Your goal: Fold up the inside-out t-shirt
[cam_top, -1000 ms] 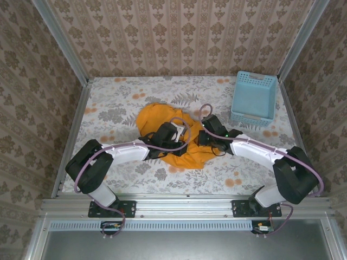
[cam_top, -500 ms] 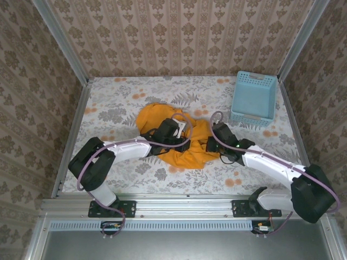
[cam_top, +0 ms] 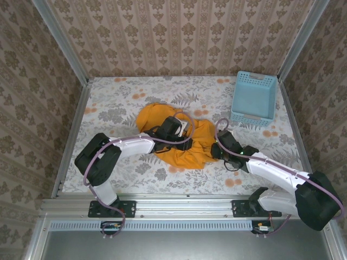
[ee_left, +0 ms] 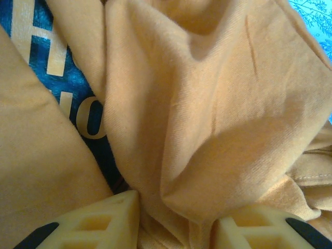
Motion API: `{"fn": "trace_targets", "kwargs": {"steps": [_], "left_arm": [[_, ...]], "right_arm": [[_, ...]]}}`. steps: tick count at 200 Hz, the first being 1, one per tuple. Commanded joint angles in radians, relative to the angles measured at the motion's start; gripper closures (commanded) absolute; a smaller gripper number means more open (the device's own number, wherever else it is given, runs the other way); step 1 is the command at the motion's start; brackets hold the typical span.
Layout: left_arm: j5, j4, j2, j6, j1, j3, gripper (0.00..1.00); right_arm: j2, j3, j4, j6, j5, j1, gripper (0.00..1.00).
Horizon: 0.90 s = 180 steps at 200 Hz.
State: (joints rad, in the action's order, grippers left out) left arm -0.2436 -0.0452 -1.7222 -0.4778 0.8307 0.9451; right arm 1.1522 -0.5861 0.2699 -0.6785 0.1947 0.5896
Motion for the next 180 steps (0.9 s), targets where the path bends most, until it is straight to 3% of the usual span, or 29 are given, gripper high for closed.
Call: {"fn": "trace_targets", "kwargs": {"steps": [1, 43, 157, 180], "left_arm": [[-0.018, 0.016, 0.012, 0.027, 0.008, 0.025, 0.62], [-0.013, 0.006, 0.013, 0.021, 0.011, 0.013, 0.62], [-0.008, -0.003, 0.004, 0.014, 0.013, 0.006, 0.64], [-0.010, -0.003, -0.002, 0.013, 0.014, 0.007, 0.64]], "right_arm": [[0.029, -0.082, 0.036, 0.068, 0.007, -0.005, 0.71], [0.146, -0.166, 0.046, 0.100, -0.044, 0.002, 0.66], [0.416, -0.268, 0.065, 0.097, -0.022, 0.027, 0.58], [0.450, -0.288, 0.079, 0.094, 0.024, 0.026, 0.63]]}}
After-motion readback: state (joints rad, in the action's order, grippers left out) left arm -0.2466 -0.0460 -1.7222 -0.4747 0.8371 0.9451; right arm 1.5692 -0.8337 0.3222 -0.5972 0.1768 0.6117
